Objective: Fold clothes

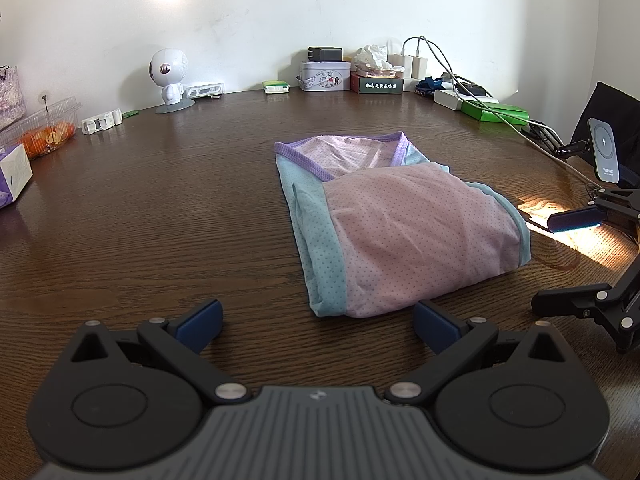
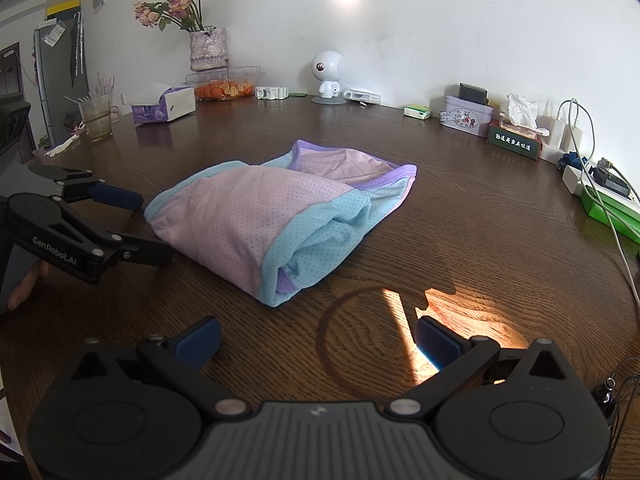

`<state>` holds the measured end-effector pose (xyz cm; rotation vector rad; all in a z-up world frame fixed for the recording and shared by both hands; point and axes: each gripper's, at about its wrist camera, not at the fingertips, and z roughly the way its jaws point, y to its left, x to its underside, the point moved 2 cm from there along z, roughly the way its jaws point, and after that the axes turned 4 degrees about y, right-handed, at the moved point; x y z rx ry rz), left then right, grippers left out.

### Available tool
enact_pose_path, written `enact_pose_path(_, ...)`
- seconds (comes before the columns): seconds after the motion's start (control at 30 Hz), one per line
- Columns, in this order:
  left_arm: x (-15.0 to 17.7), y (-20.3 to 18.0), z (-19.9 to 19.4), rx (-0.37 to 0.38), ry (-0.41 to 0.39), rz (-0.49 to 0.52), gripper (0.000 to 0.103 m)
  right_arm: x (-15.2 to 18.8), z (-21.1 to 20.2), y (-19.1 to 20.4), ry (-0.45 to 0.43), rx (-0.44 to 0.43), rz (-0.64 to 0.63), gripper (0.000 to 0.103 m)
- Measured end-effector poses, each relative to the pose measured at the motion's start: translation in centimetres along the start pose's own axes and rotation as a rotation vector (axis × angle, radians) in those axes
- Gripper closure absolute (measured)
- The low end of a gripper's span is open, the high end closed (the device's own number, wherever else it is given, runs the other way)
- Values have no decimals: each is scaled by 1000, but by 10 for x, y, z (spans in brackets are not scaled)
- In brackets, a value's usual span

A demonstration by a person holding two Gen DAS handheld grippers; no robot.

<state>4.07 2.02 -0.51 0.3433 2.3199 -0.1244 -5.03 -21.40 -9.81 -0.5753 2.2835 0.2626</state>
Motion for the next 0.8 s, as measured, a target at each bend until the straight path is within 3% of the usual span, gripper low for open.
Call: enact_pose_path(0.8,0,0,0,0,0,0,1,0,-2,1,0,-1,-1,0)
